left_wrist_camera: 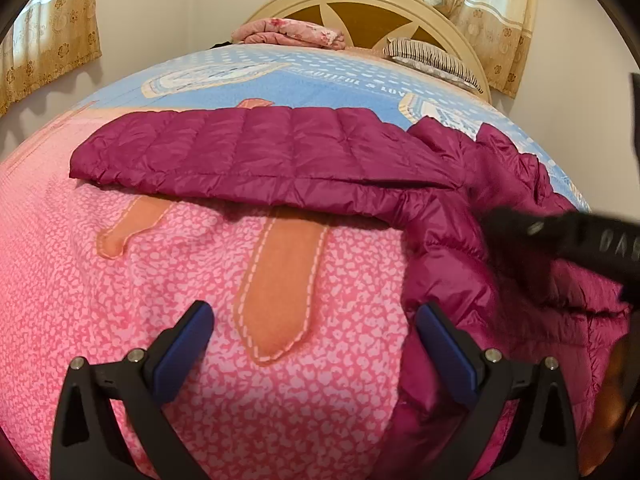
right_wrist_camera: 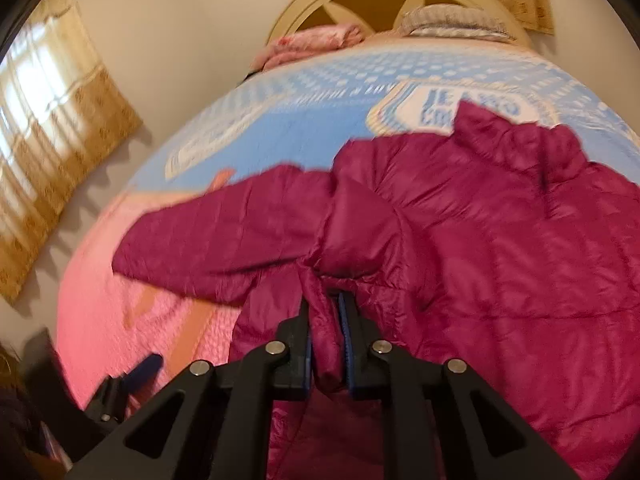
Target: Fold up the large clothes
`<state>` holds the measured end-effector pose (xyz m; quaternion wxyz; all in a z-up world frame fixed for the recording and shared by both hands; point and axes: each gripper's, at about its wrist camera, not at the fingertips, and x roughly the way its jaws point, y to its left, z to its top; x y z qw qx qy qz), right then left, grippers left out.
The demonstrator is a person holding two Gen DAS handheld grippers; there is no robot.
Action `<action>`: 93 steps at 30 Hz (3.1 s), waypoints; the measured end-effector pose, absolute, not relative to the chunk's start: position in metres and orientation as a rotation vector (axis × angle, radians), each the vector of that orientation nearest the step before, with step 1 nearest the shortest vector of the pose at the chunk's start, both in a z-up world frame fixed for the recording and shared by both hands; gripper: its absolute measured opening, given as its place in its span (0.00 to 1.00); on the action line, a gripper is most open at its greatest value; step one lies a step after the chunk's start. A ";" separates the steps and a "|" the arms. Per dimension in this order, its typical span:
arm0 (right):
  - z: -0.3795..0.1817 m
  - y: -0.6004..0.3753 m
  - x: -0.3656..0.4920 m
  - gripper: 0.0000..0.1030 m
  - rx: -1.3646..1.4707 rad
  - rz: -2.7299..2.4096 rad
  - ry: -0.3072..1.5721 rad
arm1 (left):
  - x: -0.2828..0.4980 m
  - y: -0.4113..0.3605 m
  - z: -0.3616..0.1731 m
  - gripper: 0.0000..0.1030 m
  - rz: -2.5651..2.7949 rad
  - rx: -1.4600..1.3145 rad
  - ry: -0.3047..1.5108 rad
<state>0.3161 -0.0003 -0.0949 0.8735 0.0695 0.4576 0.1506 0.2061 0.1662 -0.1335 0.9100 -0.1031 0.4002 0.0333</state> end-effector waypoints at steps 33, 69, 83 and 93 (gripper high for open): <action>-0.085 -0.278 0.259 0.20 0.323 -0.197 0.882 | 0.294 0.050 -0.096 1.00 0.154 0.068 0.858; -0.116 -0.269 0.295 0.22 0.289 -0.264 0.839 | 0.270 0.282 -0.073 1.00 0.495 -0.363 0.712; -0.118 -0.266 0.294 0.27 0.259 -0.269 0.840 | 0.319 0.352 -0.135 0.85 0.658 -0.470 0.811; -0.118 -0.268 0.294 0.27 0.269 -0.265 0.835 | 0.298 0.344 -0.113 0.16 0.616 -0.427 0.744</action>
